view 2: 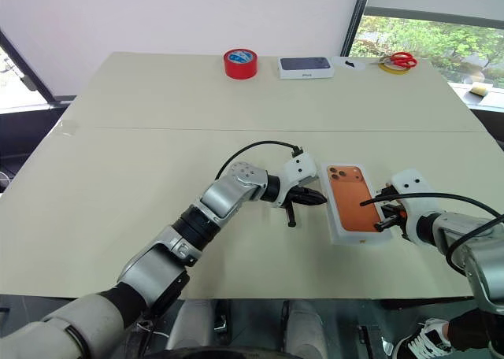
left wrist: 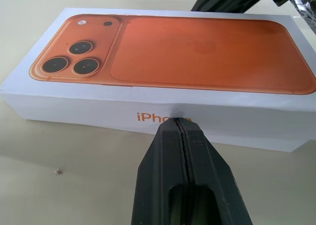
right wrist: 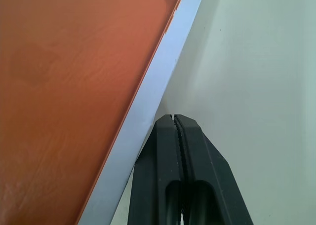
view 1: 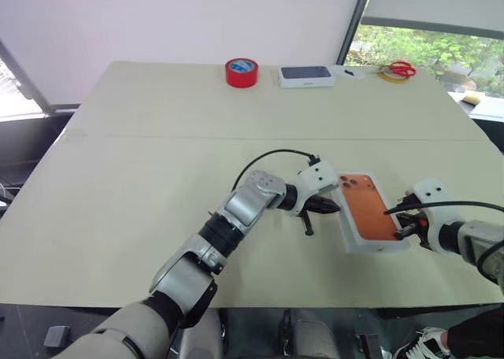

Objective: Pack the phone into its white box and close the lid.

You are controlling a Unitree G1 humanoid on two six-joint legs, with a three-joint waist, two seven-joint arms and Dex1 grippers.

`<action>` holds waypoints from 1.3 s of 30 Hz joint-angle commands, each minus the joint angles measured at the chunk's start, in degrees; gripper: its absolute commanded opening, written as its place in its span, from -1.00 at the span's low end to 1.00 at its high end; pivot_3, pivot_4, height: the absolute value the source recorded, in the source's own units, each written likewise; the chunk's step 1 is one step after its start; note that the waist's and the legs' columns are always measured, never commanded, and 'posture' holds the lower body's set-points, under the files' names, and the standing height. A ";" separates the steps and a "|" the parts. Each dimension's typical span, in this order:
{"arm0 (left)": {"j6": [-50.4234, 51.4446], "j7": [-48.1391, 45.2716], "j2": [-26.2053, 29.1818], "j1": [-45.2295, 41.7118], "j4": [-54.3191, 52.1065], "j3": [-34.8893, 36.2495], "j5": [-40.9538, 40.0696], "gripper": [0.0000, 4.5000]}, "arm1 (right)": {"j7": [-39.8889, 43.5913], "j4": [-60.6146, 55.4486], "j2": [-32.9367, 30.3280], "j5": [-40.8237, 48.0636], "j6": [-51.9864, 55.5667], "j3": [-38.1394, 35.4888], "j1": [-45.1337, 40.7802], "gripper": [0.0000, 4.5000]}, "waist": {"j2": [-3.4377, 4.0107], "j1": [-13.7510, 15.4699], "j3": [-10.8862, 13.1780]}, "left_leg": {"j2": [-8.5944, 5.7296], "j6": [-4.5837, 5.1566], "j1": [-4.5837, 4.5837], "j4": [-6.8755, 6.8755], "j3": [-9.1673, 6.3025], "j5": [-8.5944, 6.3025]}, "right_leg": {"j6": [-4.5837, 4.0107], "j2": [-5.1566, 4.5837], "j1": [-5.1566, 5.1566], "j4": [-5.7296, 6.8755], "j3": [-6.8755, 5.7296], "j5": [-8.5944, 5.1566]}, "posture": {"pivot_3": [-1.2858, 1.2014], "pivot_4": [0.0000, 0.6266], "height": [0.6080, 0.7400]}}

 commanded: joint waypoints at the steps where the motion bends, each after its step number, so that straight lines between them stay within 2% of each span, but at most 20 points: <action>1: -0.79 -0.48 -0.36 -0.60 -2.20 -0.26 -0.15 -1.00 | 0.62 -1.98 -1.46 -0.75 -1.15 -2.00 0.52 -0.98 | 0.00 0.02 0.00 | 0.00 0.00 0.00 0.00 0.00 0.00 | 0.00 0.00 0.00 0.00 0.00 0.00 | 0.03 -0.52 -0.55; 7: -0.45 -0.59 1.52 -1.52 -2.90 2.93 -1.80 -1.00 | 4.25 -4.94 -5.89 -0.76 -2.04 -8.35 3.10 -0.98 | 0.04 0.00 0.00 | 0.00 0.00 0.01 0.00 0.00 0.00 | 0.00 0.00 0.00 0.00 0.00 0.00 | 0.03 -0.52 -0.55; 10: 0.58 0.18 0.89 -2.95 -2.86 5.55 -3.41 -1.00 | 7.99 -8.49 -7.25 0.97 -1.89 -12.78 4.92 -0.98 | 0.02 0.04 0.01 | 0.00 0.00 0.01 -0.01 -0.02 0.00 | 0.01 0.01 0.02 0.00 0.00 0.00 | 0.03 -0.52 -0.55; 14: -0.23 1.59 -1.85 -4.53 -1.55 5.82 -3.72 -1.00 | 11.92 -14.98 -5.85 5.20 -0.24 -15.47 7.91 -0.98 | -0.01 0.15 0.02 | -0.02 0.00 0.03 0.00 -0.04 0.00 | 0.01 0.00 0.10 -0.04 -0.02 0.00 | 0.03 -0.52 -0.55; 20: -3.82 2.70 -4.96 -5.50 4.17 1.15 0.60 -1.00 | 8.97 -18.96 -1.98 4.90 0.72 -11.45 13.23 -0.98 | -0.04 -0.03 0.04 | -0.06 0.07 0.07 0.03 -0.06 -0.04 | 0.00 -0.02 0.20 -0.13 -0.02 0.00 | 0.03 -0.52 -0.55; 27: -4.77 0.18 -4.25 -4.10 5.24 -3.16 3.23 -1.00 | 5.61 -18.75 0.22 3.19 0.39 -8.20 16.49 -0.98 | -0.05 -0.07 0.01 | -0.05 0.06 0.13 0.00 -0.07 -0.04 | -0.01 -0.03 0.20 -0.12 -0.04 -0.01 | 0.03 -0.52 -0.55; 33: -4.88 1.10 -4.11 -3.46 3.81 0.10 1.32 -1.00 | 4.51 -18.80 1.34 3.44 -2.16 -9.93 14.10 -0.98 | -0.17 -0.07 -0.01 | -0.05 0.09 0.23 0.02 -0.07 -0.07 | -0.02 -0.06 0.30 -0.13 -0.03 -0.01 | 0.03 -0.52 -0.55; 39: -5.44 5.67 -1.44 -4.26 0.52 10.60 -3.36 -1.00 | -3.13 -15.97 7.85 -1.41 -14.27 -10.55 3.86 -0.98 | 0.04 -0.19 0.03 | -0.04 0.09 0.20 -0.03 -0.06 -0.07 | 0.00 -0.06 0.20 -0.11 -0.02 -0.01 | 0.03 -0.52 -0.55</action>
